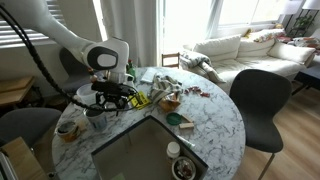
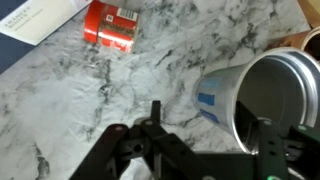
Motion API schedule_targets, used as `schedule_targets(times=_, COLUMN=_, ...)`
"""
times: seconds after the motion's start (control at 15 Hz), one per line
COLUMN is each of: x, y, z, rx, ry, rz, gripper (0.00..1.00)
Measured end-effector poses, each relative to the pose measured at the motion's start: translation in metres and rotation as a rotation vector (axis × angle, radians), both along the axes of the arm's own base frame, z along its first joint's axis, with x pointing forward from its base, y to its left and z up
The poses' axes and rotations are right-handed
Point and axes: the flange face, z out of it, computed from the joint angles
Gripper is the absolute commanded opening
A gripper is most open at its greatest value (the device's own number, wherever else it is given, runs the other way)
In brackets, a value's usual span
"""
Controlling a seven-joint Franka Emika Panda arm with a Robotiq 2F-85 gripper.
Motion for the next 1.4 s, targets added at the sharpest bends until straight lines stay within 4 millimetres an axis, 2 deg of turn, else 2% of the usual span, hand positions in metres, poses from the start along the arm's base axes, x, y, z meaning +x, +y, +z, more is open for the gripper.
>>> schedule_targets(times=0.2, x=-0.004, y=-0.018, z=-0.009, rx=0.065, ry=0.01, rz=-0.017, gripper=0.18)
schedule_targets(times=0.4, x=-0.008, y=-0.044, z=-0.009, rx=0.137, ry=-0.017, rz=-0.042, gripper=0.0)
schedule_targets(times=0.6, x=-0.012, y=-0.069, z=-0.001, rx=0.22, ry=-0.079, rz=-0.084, gripper=0.02)
schedule_targets(times=0.8, x=-0.015, y=-0.086, z=0.009, rx=0.283, ry=-0.17, rz=-0.114, gripper=0.01)
schedule_targets(times=1.13, x=-0.017, y=-0.097, z=0.012, rx=0.367, ry=-0.358, rz=-0.168, gripper=0.01)
schedule_targets(times=1.4, x=-0.018, y=-0.103, z=0.007, rx=0.338, ry=-0.497, rz=-0.198, gripper=0.01)
